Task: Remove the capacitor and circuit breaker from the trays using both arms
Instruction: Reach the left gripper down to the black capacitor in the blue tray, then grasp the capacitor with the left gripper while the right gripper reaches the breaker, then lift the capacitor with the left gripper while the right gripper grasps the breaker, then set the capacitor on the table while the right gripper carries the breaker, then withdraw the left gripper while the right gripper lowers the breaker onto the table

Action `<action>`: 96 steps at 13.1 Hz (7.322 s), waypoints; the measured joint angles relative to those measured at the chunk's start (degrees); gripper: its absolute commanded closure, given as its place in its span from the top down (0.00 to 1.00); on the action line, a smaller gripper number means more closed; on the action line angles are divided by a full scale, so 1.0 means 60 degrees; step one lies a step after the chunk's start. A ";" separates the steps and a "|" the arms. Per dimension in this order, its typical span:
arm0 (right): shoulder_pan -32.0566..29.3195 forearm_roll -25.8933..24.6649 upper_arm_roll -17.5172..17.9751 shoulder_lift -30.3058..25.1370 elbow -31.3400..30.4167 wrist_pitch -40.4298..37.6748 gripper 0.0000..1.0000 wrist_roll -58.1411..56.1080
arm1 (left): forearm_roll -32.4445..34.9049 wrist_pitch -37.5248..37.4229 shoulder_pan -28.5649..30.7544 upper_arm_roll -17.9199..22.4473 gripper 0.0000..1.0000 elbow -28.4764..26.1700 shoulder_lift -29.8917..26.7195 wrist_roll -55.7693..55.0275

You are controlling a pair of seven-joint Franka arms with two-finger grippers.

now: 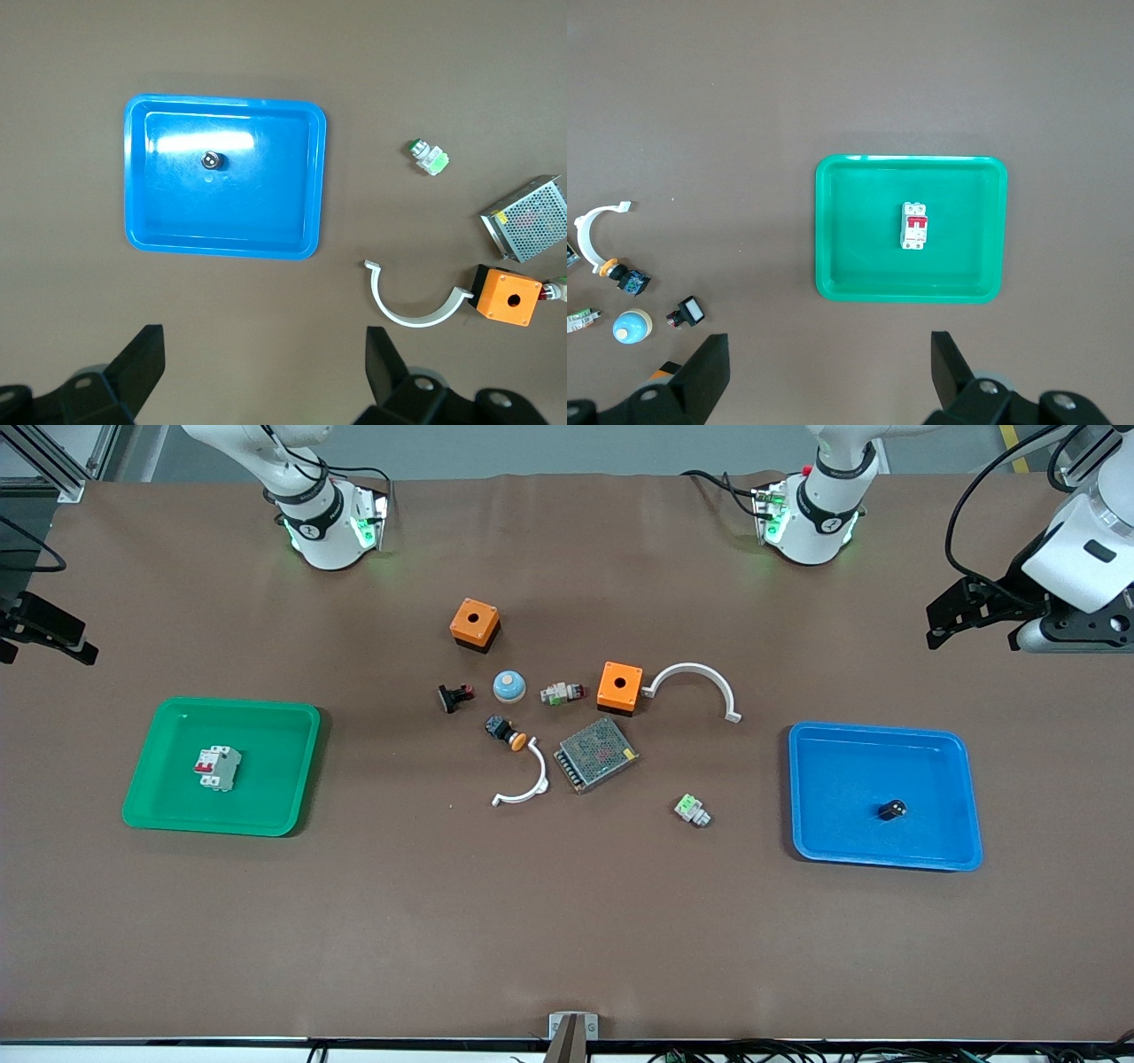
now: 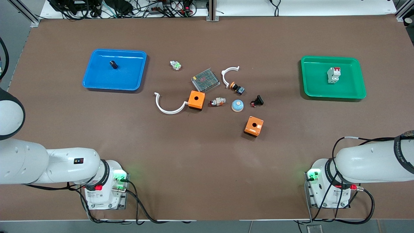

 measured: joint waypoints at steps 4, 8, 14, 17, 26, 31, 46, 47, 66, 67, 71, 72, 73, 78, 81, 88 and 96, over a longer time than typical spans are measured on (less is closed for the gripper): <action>0.0000 0.0000 0.0000 0.0000 0.0000 0.0000 1.00 0.0000 | 0.0000 0.0004 0.0029 0.0042 1.00 0.0017 0.0010 0.0000; -0.0048 -0.0014 -0.0034 -0.0017 0.0056 -0.0004 1.00 0.0019 | 0.0141 0.0338 0.0716 0.0148 1.00 -0.0075 0.0668 0.0300; -0.0486 -0.0039 -0.0067 0.0769 -0.0129 0.0574 1.00 0.0037 | 0.0775 0.3046 0.1505 0.0177 1.00 -0.1371 0.2758 0.0550; -0.0566 -0.0072 -0.0071 0.1670 -0.0081 0.0912 1.00 0.0080 | 0.0962 0.5352 0.1632 0.0176 1.00 -0.2805 0.3320 0.0486; -0.1312 -0.0089 -0.0072 0.1872 -0.1901 0.2235 1.00 -0.0278 | 0.0991 0.8210 0.1930 0.0143 0.87 -0.3161 0.5304 0.0488; -0.1377 -0.0095 -0.0057 0.1935 -0.4712 0.5702 1.00 -0.1091 | 0.0992 0.8217 0.1847 0.0139 0.81 -0.2730 0.5857 0.0488; -0.1567 -0.0099 -0.0058 0.3779 -0.5757 0.8738 0.79 -0.2197 | 0.0998 0.8460 0.1871 0.0111 0.00 -0.2481 0.6162 0.0529; -0.1567 -0.0099 -0.0058 0.3781 -0.5760 0.8683 0.76 -0.2200 | 0.0998 0.8461 0.1873 0.0070 0.00 -0.2426 0.6126 0.0532; -0.1623 -0.0099 -0.0040 0.3776 -0.5479 0.7822 0.26 -0.2207 | 0.1006 0.6947 -0.1543 -0.2530 0.00 -0.3466 0.4834 -0.7189; -0.1545 -0.0096 0.0016 0.3538 -0.5230 0.7170 0.26 -0.2117 | 0.1006 0.7097 -0.1595 -0.2526 0.00 -0.3611 0.4904 -0.7338; 0.0319 -0.0035 0.0181 0.2321 -0.4196 0.4807 0.28 0.0526 | 0.1303 0.7805 -0.1638 -0.2500 0.06 -0.3784 0.5538 -0.7760; 0.0987 0.0057 0.0213 0.2238 -0.4046 0.4736 0.28 0.1287 | 0.1727 0.7830 -0.1650 -0.2497 0.14 -0.3783 0.5671 -0.8179; 0.1615 0.0232 0.0236 0.2253 -0.3937 0.4806 0.28 0.1893 | 0.2195 0.7841 -0.1662 -0.2496 0.35 -0.3780 0.5799 -0.8676; 0.3513 0.0921 0.0240 0.3252 -0.3764 0.6716 0.27 0.3480 | 0.2784 0.7829 -0.1646 -0.2437 1.00 -0.3506 0.5942 -0.9510; 0.4167 0.0942 0.0231 0.4149 -0.3407 0.7257 0.26 0.4308 | 0.2818 0.6962 -0.1529 -0.2422 1.00 -0.2669 0.5745 -0.9510; 0.4857 0.0976 0.0211 0.5176 -0.2679 0.7297 0.26 0.5250 | 0.2838 0.4187 0.0100 -0.2355 1.00 0.0575 0.5049 -0.7028; 0.5278 0.0978 0.0206 0.5772 -0.2168 0.7293 0.29 0.5882 | 0.2803 0.1770 0.1690 -0.2411 1.00 0.1981 0.4151 -0.3558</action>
